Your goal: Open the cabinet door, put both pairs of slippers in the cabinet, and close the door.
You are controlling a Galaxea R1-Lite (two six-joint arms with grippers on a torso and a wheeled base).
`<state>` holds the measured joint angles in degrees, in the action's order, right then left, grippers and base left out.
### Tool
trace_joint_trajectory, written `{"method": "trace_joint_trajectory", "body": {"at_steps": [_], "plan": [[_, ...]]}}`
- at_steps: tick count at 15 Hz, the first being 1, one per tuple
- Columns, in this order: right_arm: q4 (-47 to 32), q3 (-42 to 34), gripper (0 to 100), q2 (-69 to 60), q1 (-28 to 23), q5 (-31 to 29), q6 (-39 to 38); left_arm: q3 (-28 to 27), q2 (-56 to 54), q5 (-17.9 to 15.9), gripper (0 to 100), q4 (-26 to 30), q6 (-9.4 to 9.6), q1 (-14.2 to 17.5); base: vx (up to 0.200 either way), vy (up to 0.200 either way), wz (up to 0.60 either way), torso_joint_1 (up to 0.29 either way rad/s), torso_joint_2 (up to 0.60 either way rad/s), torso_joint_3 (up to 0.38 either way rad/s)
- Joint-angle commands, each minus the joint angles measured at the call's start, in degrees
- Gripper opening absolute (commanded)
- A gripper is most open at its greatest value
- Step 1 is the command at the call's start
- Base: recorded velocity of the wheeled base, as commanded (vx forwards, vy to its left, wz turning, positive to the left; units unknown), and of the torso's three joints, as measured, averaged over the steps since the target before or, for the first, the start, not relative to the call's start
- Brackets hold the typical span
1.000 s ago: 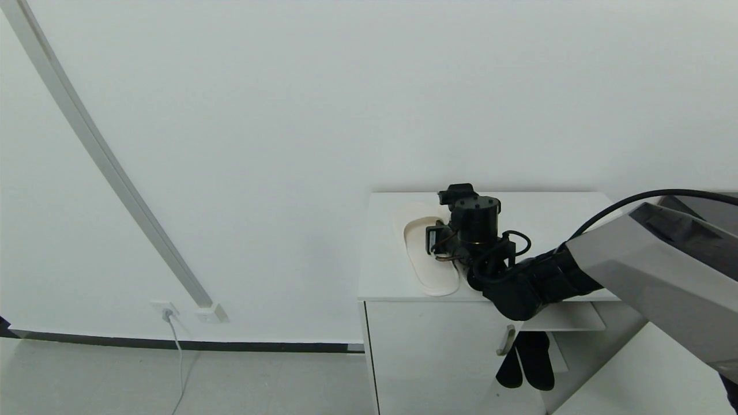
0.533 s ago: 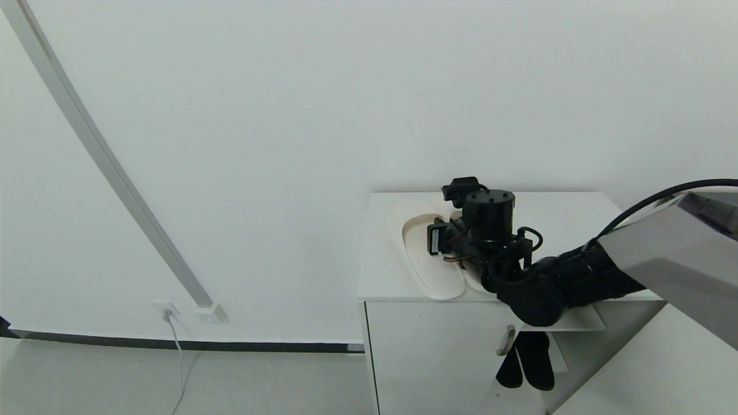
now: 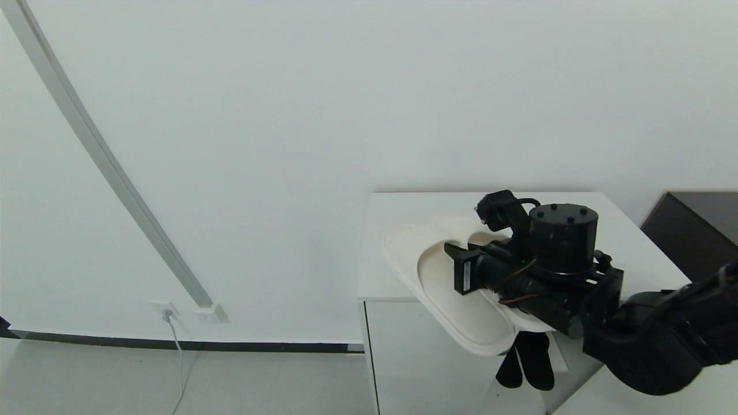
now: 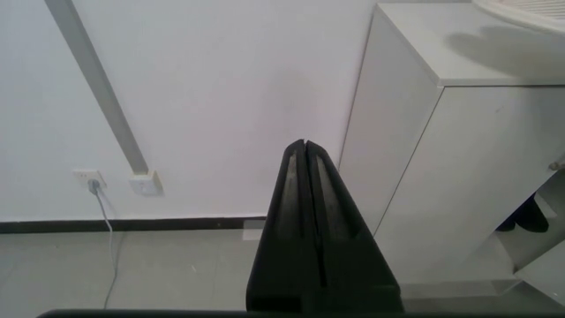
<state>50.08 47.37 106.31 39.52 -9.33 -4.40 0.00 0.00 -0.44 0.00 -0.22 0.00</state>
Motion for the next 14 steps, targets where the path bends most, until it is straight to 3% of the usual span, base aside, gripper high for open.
{"method": "trace_joint_trajectory", "body": {"at_steps": [1,7,14], "plan": [[0.90,-3.34,0,-3.66,1.00,0.01,0.09,0.00,0.09,0.00,0,0.00,-0.04,0.00,0.000,0.000,0.00,0.000,0.00,0.000],[1.25,-4.31,0,-3.31,1.87,-0.34,0.18,0.00,0.09,0.00,0,0.00,-0.04,0.00,0.000,0.000,0.00,0.000,0.00,0.000],[1.42,-4.75,0,-3.39,2.14,-0.43,0.27,0.00,0.09,0.00,0,0.00,-0.13,0.00,-0.200,0.000,0.00,0.002,0.00,0.001]]}}
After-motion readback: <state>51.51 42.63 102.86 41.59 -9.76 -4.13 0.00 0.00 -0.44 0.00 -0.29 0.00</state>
